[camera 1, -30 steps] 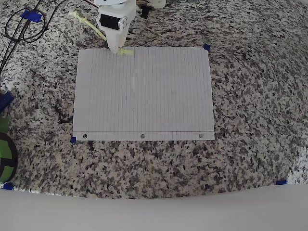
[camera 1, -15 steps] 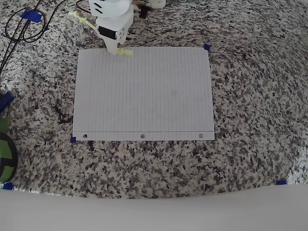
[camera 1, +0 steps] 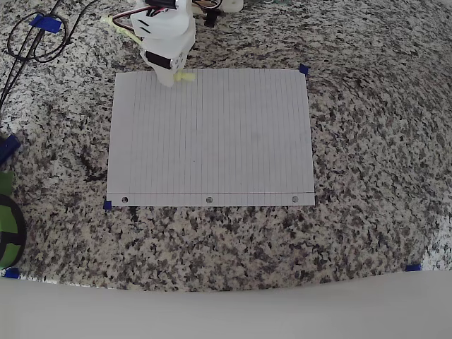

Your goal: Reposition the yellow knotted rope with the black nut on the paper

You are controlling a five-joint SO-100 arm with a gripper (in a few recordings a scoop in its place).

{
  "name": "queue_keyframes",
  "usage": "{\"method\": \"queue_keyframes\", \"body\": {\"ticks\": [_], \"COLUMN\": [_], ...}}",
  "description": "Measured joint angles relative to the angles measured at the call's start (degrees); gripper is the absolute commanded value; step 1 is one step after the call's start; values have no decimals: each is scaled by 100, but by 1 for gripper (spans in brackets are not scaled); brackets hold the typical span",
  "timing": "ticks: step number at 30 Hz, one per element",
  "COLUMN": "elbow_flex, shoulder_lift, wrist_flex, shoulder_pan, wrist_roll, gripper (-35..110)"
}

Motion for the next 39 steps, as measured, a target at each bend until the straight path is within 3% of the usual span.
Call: {"method": "queue_keyframes", "body": {"ticks": [11,16,31,39], "elbow_flex": [0,0,0,0], "shoulder_lift": [-246,-281,-457,-466], "wrist_flex": [-114,-220,-387,-466], "shoulder_pan": [-114,-114,-185,-185], "wrist_roll": [0,0,0,0], "gripper": [39,27,25,0]}}
